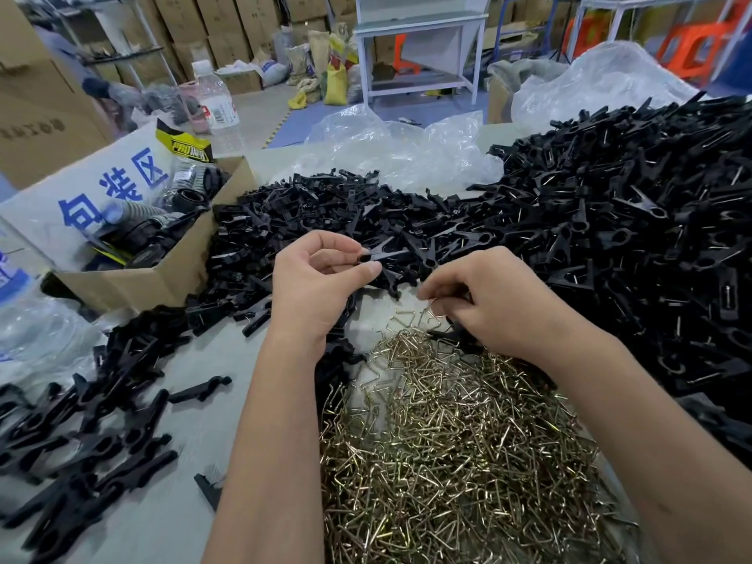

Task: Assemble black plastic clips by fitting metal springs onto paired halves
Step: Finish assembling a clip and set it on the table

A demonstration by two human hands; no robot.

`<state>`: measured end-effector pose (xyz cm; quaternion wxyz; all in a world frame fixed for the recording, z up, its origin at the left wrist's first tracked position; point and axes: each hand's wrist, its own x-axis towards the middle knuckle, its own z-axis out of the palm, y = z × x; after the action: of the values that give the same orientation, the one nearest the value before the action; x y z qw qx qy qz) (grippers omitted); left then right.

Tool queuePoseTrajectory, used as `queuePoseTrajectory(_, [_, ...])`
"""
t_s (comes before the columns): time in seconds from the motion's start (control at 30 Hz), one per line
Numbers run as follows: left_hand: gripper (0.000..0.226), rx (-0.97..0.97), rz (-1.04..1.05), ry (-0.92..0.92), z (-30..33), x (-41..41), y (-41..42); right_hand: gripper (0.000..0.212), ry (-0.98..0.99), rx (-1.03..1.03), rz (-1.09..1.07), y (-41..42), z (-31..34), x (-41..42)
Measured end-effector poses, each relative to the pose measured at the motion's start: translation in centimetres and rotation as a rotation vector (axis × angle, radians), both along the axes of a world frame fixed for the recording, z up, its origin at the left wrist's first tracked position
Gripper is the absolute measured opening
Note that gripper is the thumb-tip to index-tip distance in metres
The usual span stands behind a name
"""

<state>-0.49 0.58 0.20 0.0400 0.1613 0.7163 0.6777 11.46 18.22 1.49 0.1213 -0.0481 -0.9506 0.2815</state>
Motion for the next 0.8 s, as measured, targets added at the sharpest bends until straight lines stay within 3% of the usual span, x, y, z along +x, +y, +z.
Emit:
queuePoseTrajectory(0.13, [0.032, -0.039, -0.054, 0.032, 0.0, 0.0, -0.2, 0.02, -0.012, 0.034, 0.027, 0.5, 0.3, 0.3])
queuePoseTrajectory(0.4, [0.031, -0.039, -0.113, 0.107, 0.1, 0.2, 0.0, 0.018, 0.123, -0.187, -0.054, 0.7, -0.5, 0.0])
queuePoseTrajectory(0.53, [0.032, -0.037, -0.109, 0.122, 0.2, 0.1, -0.1, 0.014, 0.214, -0.536, -0.231, 0.9, -0.6, -0.1])
queuePoseTrajectory(0.67, [0.032, -0.012, -0.161, 0.129, 0.4, 0.4, 0.0, 0.009, 0.235, -1.082, -0.28, 0.1, -0.3, -0.2])
queuePoseTrajectory(0.8, [0.032, 0.014, -0.237, 0.127, 0.6, 0.8, 0.2, 0.008, 0.26, -1.141, -0.326, -0.5, -0.6, -0.7])
